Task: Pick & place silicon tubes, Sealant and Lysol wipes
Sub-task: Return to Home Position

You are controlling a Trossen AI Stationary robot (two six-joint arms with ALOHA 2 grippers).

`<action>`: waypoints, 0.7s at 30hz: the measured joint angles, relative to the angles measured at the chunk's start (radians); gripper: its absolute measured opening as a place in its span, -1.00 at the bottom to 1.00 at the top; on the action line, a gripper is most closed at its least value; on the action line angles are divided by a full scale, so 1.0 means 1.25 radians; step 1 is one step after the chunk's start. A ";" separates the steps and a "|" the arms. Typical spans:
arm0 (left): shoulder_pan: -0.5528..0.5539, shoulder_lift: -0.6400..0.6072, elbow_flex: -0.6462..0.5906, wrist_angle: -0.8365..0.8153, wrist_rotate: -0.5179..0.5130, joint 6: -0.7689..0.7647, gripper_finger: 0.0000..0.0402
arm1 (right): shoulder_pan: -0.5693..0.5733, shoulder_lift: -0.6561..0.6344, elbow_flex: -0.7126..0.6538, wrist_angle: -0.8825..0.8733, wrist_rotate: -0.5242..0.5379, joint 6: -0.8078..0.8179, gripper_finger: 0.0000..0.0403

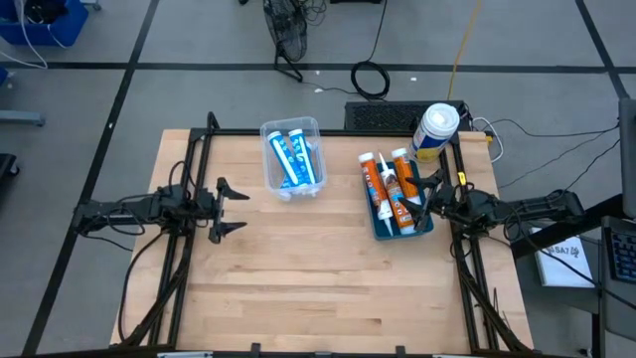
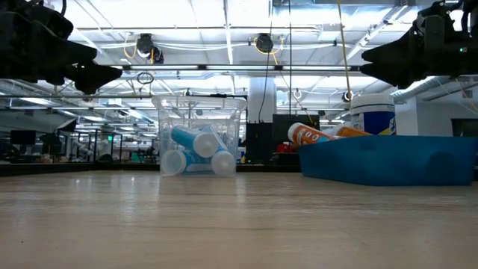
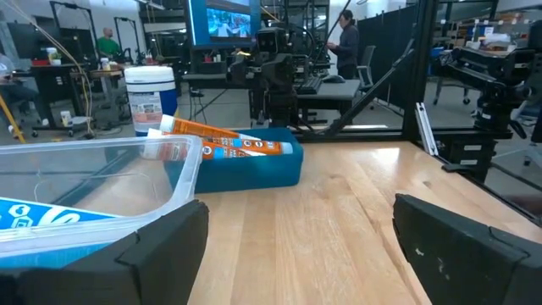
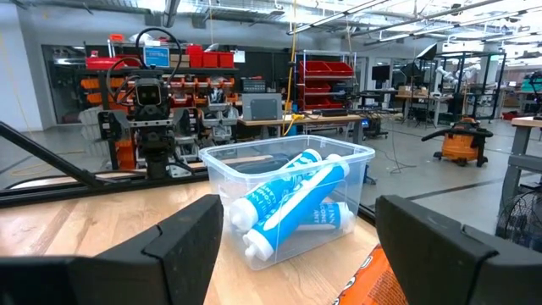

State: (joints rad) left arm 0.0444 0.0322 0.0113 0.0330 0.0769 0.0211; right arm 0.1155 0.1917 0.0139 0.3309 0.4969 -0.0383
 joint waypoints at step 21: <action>0.000 0.000 0.000 0.001 0.000 0.000 0.80 | 0.000 0.000 0.000 0.000 0.000 0.000 0.44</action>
